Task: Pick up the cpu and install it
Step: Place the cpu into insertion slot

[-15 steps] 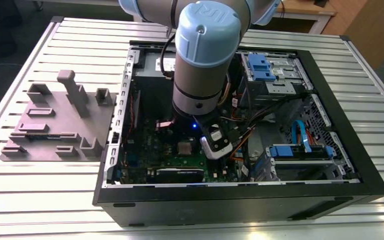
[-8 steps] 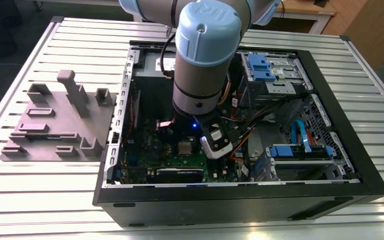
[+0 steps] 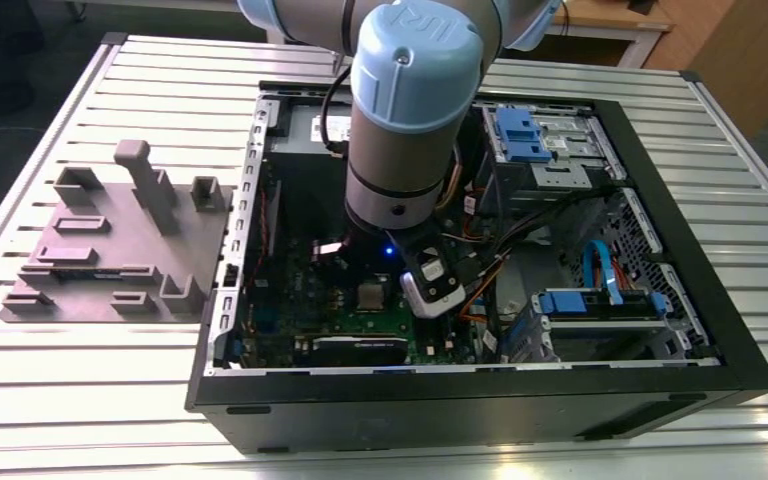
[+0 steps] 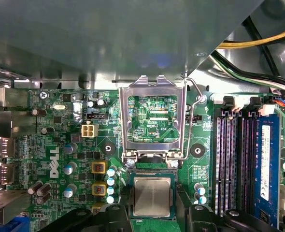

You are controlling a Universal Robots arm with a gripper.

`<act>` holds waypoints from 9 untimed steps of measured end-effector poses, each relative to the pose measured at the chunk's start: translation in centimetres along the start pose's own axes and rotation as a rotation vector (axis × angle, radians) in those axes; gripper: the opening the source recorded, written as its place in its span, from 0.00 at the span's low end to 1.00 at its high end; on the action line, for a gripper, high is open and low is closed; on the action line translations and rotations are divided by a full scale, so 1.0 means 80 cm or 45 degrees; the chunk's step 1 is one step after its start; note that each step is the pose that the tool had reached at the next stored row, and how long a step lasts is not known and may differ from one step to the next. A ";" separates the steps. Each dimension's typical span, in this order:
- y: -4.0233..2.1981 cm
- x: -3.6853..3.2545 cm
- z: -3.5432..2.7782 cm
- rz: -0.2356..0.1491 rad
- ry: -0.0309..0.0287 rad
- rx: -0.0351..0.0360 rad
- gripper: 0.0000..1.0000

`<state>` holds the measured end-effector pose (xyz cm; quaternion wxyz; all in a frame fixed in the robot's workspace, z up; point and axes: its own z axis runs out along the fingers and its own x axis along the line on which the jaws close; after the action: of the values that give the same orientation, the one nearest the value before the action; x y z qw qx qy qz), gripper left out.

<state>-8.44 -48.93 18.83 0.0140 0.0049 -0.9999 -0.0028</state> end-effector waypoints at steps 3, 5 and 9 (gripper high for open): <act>0.0000 0.0000 0.0002 0.000 -0.0002 -0.0003 0.45; -0.0001 0.0000 0.0007 0.000 -0.0001 -0.0001 0.45; -0.0001 -0.0001 0.0022 0.000 -0.0014 0.0003 0.45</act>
<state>-8.44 -48.94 18.65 0.0134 0.0050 -0.9999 -0.0027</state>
